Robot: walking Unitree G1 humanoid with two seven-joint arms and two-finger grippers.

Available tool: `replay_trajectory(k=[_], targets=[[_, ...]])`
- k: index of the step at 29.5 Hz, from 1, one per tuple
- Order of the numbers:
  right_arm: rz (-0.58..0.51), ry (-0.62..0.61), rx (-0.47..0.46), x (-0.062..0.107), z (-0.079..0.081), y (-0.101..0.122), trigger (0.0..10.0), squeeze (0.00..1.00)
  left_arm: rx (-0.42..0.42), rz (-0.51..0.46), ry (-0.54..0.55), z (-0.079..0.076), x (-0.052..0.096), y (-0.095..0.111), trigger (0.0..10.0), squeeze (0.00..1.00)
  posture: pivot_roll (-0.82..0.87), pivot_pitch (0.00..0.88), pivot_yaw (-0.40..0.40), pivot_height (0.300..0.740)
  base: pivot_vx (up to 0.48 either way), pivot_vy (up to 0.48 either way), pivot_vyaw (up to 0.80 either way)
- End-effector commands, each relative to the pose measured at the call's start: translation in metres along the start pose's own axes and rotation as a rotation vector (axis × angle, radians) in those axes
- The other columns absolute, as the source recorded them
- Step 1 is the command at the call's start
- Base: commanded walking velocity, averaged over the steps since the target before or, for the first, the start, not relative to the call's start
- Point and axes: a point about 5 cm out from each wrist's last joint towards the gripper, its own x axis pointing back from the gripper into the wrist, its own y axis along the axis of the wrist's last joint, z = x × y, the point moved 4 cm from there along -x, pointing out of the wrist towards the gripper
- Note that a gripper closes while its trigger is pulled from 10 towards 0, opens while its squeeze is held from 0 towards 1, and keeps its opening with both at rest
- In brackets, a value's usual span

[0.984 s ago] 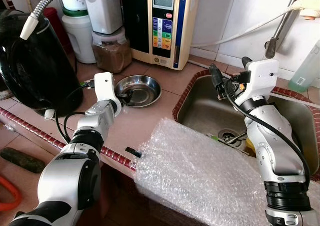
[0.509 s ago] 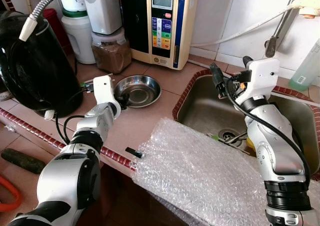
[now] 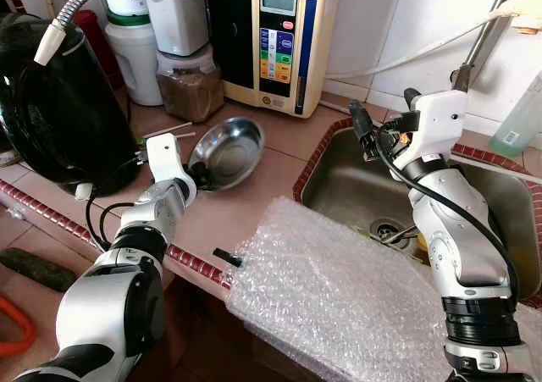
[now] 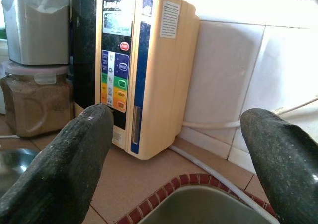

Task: Kitchen organization

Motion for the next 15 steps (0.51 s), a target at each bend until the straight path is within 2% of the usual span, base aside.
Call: replay_trajectory(k=[1,7,11,14,15], targets=[[-0.001,0.007,-0.005,-0.002,0.001,0.000,10.0,0.00,-0.002,0.015,0.010,0.004,0.001,-0.003,0.0,0.00,0.03,0.000,0.000,0.740,0.000,0.000,0.00],[0.005,0.013,-0.009,-0.002,0.003,-0.001,10.0,0.00,-0.027,-0.005,0.026,0.004,0.000,0.006,0.0,0.00,0.03,0.000,0.005,0.740,0.000,0.000,0.00],[0.032,0.027,-0.018,-0.002,0.004,-0.005,10.0,0.00,-0.075,-0.036,0.032,0.006,0.001,0.016,0.0,0.00,0.03,0.000,0.004,0.740,0.000,0.000,0.00],[0.078,0.081,-0.032,-0.002,0.012,-0.012,10.0,0.00,-0.099,-0.048,0.027,0.007,0.002,0.020,0.0,0.00,0.03,0.000,0.008,0.740,0.000,0.000,0.00],[0.135,0.143,-0.044,0.002,0.024,-0.022,10.0,0.00,-0.104,-0.050,0.026,0.007,0.002,0.019,0.0,0.00,0.03,0.000,0.011,0.740,0.000,0.000,0.00]])
